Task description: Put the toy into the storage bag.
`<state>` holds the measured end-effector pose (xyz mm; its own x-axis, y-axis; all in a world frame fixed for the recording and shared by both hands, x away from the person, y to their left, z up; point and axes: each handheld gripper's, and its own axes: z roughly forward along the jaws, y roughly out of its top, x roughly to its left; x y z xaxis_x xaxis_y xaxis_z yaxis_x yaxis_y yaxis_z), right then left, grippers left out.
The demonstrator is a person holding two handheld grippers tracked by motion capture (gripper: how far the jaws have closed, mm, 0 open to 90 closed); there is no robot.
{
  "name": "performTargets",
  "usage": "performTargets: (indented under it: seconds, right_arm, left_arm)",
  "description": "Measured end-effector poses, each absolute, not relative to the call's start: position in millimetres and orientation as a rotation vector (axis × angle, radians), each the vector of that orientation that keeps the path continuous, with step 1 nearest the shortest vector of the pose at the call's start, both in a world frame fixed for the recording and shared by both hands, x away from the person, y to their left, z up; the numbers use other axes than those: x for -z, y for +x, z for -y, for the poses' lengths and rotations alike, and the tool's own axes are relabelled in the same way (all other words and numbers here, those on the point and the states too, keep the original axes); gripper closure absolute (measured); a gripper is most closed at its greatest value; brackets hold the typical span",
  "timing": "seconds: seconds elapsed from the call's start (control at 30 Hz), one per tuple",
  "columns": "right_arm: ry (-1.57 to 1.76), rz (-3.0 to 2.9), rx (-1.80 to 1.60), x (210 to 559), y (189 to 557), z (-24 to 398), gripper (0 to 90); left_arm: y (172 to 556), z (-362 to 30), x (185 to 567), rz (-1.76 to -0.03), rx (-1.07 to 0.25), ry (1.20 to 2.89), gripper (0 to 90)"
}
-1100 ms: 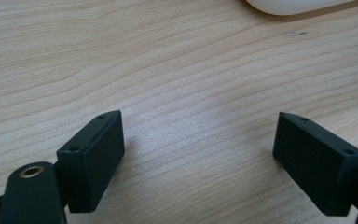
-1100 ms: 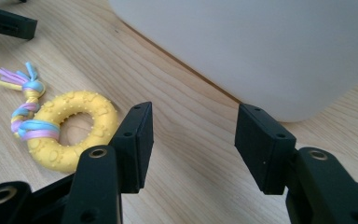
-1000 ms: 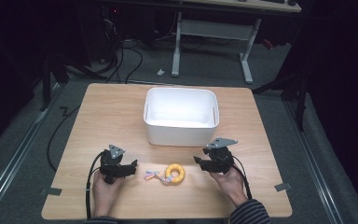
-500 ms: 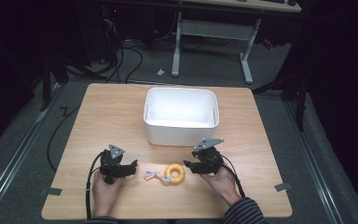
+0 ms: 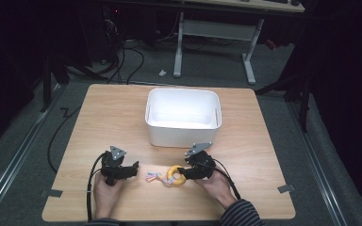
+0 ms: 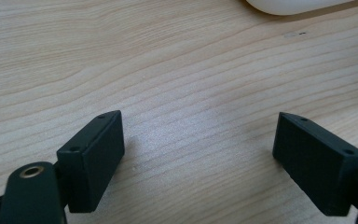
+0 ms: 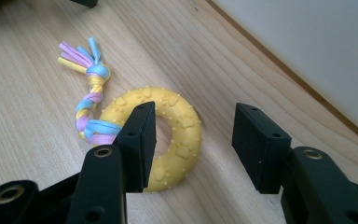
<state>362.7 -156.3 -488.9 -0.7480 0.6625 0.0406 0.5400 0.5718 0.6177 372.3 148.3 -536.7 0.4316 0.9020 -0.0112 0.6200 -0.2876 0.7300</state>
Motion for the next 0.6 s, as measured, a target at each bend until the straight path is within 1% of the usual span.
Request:
performTargets:
  seconds: [0.43,0.6]
  right_arm:
    - [1.023,-2.671,-0.845,500,369,149,49.8]
    - [0.998,-2.679,-0.814,502,369,144,52.0]
  left_arm:
    - [372,-148,537,-1.278,-0.54,2.017,16.9]
    - [372,-148,537,-1.278,-0.54,2.017,16.9]
